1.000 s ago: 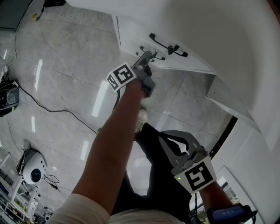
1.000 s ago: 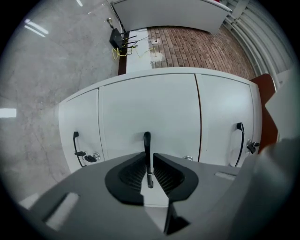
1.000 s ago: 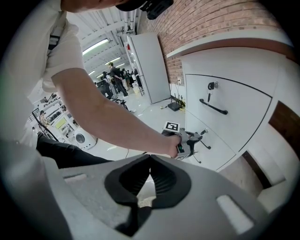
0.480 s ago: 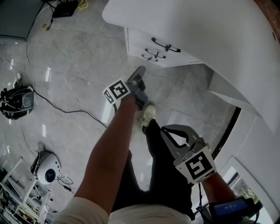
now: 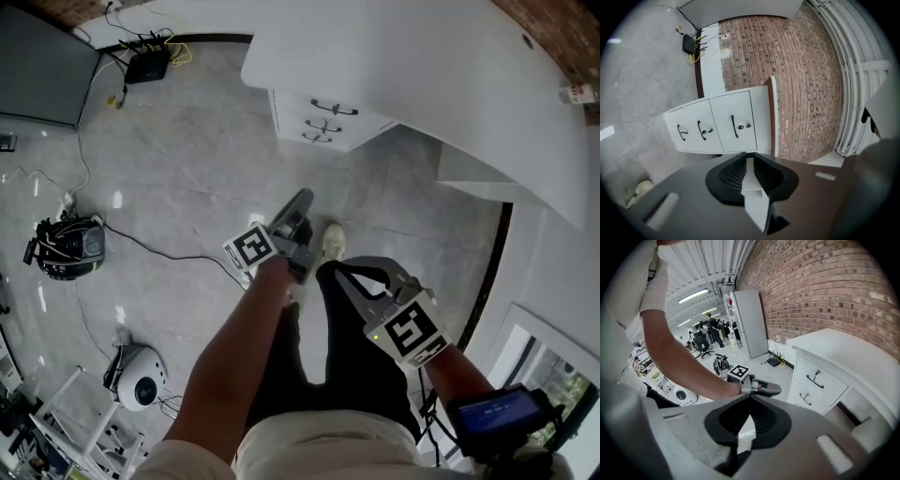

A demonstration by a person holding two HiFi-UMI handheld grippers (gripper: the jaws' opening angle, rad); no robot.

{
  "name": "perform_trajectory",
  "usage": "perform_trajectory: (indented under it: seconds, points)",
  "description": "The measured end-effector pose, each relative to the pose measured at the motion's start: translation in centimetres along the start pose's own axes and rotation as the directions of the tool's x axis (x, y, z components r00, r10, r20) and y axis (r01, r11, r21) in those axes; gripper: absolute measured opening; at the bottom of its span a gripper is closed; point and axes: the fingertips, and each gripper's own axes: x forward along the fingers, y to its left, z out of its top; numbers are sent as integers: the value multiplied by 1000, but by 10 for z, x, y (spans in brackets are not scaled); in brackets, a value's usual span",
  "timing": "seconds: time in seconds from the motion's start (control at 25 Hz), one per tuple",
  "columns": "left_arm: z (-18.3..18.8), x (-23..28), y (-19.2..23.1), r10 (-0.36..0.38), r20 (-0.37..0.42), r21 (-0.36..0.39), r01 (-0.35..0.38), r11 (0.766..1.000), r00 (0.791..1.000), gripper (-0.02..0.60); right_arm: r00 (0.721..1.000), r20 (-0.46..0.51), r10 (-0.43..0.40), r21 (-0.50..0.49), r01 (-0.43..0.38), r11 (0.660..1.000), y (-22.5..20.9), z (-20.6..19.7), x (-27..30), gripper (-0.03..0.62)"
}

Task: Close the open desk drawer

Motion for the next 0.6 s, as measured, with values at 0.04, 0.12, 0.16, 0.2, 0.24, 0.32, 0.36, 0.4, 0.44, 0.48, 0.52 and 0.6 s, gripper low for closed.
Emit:
perform_trajectory:
  seconds: [0.04, 0.12, 0.16, 0.2, 0.24, 0.32, 0.36, 0.4, 0.44, 0.48, 0.52, 0.6]
  points:
    - [-3, -9, -13, -9, -9, -4, 9, 1000, 1000, 51, 1000, 8, -10, 1, 10, 1000, 7, 5, -6, 3]
    - [-7, -29, -39, -29, -19, -25, 29, 999, 999, 47, 999, 25, -29, 6, 28, 1000, 21, 12, -16, 3]
    - [-9, -40, -49, -31, -22, -21, 30, 999, 999, 45, 999, 32, -34, 9, 34, 999, 28, 13, -20, 3]
    - [-12, -50, -57, -27, -24, -25, 26, 999, 999, 42, 999, 38, -37, 13, 36, 999, 33, 13, -24, 3]
    - [-17, -59, -65, -20, -26, -33, 20, 999, 999, 36, 998, 44, -37, 17, 36, 999, 38, 10, -27, 3]
    - [-22, -71, -80, -18, -58, 46, 21, 999, 998, 12, 998, 58, -37, 23, 36, 999, 41, 4, -31, 3]
    - [-23, -75, -91, -34, -82, 111, 43, 993, 996, 4, 997, 59, -39, 23, 38, 999, 43, 2, -33, 3]
    - [-23, -81, -104, -52, -105, 161, 68, 985, 993, 3, 997, 58, -44, 21, 43, 999, 47, 2, -37, 3]
    - [-24, -90, -118, -62, -125, 185, 84, 979, 990, 3, 997, 55, -50, 18, 49, 999, 54, 6, -41, 3]
    - [-26, -103, -131, -63, -145, 191, 90, 977, 987, 3, 997, 56, -57, 16, 56, 998, 64, 12, -47, 3]
    - [-27, -117, -143, -58, -166, 192, 90, 977, 984, 3, 996, 60, -63, 15, 62, 998, 74, 18, -52, 3]
    - [-28, -141, -164, -51, -201, 220, 96, 971, 978, 3, 995, 74, -73, 15, 72, 997, 89, 29, -59, 3]
